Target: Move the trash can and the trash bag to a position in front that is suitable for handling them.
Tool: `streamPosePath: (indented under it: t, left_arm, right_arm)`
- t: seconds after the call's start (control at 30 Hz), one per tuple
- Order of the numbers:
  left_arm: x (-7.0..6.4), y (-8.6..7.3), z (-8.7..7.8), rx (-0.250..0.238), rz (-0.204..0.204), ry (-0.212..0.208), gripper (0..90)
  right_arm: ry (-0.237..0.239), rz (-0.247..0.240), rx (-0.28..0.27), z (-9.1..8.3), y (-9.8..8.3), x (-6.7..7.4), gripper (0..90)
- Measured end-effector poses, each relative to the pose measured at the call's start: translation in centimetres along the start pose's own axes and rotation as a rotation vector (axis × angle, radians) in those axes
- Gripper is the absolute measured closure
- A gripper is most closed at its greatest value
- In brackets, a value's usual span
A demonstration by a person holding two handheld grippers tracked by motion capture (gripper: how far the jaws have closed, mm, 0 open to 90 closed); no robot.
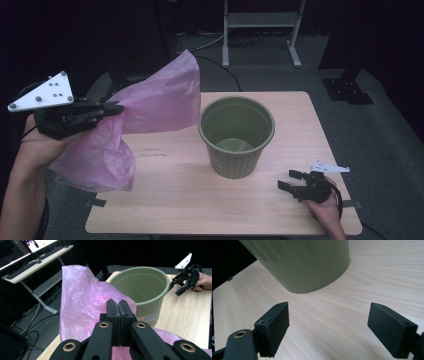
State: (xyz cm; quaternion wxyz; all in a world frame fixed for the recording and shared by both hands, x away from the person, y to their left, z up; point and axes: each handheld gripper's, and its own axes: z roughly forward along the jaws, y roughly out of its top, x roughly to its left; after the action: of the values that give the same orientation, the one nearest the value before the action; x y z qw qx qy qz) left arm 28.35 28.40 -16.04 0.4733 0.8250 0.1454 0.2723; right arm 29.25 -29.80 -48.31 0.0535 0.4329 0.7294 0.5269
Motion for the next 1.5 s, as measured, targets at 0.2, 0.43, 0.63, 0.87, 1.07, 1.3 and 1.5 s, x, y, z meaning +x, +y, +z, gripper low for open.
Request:
streamPosePath:
  t: [0.2, 0.43, 0.63, 0.87, 1.07, 1.3, 1.5]
  left_arm:
    - [0.3, 1.0, -0.4, -0.043, 0.0, -0.012, 89.4]
    - [0.4, 3.0, -1.0, -0.085, 0.022, -0.017, 89.4]
    - [0.2, 3.9, -0.3, -0.095, 0.028, -0.056, 89.4]
    - [-0.1, 3.9, 1.7, -0.048, 0.028, -0.128, 89.3]
    - [-0.2, 3.8, 4.6, 0.03, 0.015, -0.215, 89.3]
    - [0.1, 3.9, 8.4, 0.106, 0.005, -0.269, 89.3]
    - [0.2, 4.5, 11.7, 0.176, 0.005, -0.3, 89.2]
  right_arm:
    - [0.002, 0.002, 0.001, 0.0, 0.0, 0.0, 16.6]
    - [0.001, 0.002, 0.002, 0.1, 0.0, -0.1, 16.6]
    - [0.004, 0.003, -0.001, 0.0, 0.0, -0.1, 16.6]
    - [0.002, 0.006, -0.001, 0.0, 0.0, -0.2, 16.6]
    - [-0.003, 0.0, 0.004, 0.0, -0.1, -0.2, 16.6]
    - [-0.001, -0.001, -0.001, -0.1, 0.0, -0.2, 16.6]
    - [-0.003, -0.003, -0.006, -0.2, 0.0, -0.3, 16.6]
